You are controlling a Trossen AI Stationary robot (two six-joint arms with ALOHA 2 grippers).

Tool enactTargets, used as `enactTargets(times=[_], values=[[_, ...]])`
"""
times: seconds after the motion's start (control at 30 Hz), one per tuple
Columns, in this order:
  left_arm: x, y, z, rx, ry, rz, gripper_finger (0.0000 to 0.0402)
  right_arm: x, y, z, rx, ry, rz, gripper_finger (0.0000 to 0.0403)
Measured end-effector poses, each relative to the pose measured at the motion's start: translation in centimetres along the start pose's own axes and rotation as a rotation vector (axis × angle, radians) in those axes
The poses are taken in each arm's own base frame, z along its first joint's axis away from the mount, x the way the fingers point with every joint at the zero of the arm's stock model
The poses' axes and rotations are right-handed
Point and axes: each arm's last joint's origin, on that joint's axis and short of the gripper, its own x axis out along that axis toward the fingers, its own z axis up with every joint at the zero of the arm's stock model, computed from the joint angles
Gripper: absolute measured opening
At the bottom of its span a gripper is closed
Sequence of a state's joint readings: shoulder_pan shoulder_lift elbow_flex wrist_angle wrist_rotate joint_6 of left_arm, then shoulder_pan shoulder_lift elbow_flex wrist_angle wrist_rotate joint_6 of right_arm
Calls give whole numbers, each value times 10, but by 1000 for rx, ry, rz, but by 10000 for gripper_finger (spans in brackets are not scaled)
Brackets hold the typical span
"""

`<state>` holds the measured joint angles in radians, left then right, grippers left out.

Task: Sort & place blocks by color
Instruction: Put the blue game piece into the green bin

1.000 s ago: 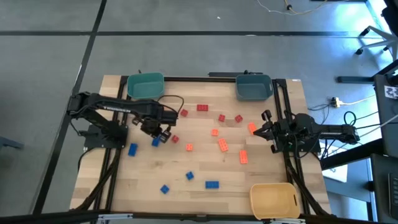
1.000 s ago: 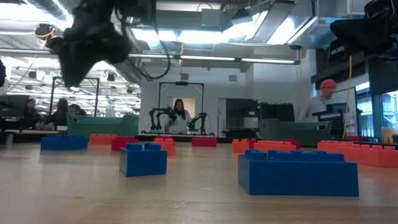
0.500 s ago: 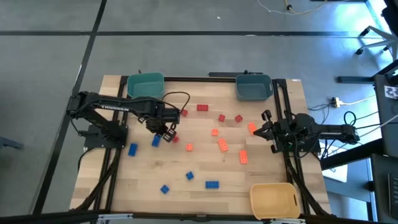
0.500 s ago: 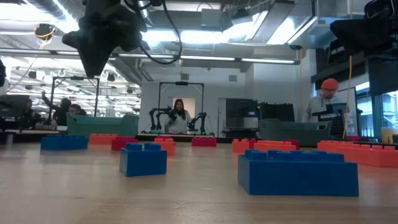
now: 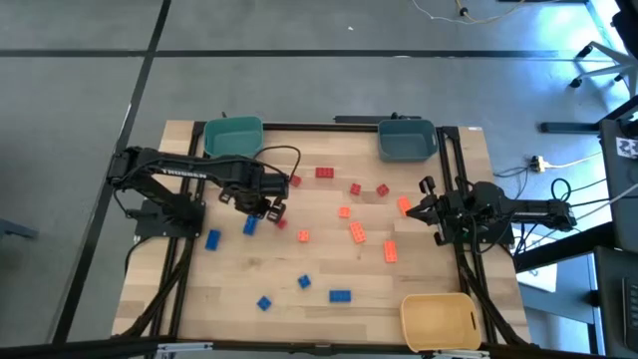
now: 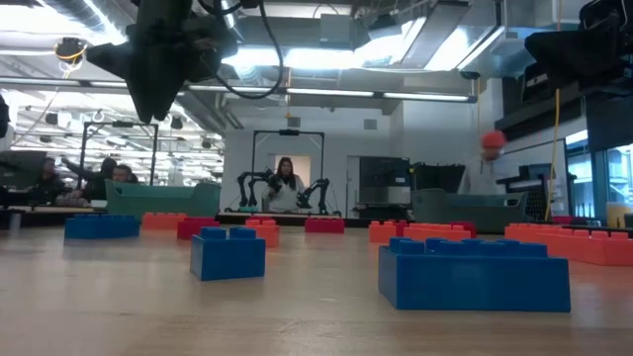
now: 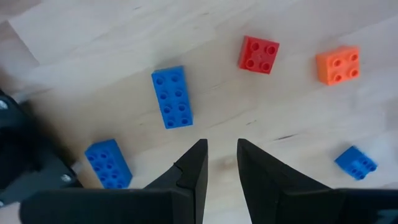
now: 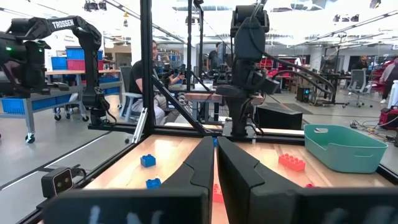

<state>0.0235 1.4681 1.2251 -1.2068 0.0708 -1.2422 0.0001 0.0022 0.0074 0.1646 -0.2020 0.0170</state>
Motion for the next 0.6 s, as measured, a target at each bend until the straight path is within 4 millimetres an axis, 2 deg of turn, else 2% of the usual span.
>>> enactTargets(times=[0.43,0.6], values=[[0,1,0,-65,3,5,80,0,0,0,0,0,0,23],[0,-6,1,-69,8,-62,80,0,0,0,1,1,0,23]])
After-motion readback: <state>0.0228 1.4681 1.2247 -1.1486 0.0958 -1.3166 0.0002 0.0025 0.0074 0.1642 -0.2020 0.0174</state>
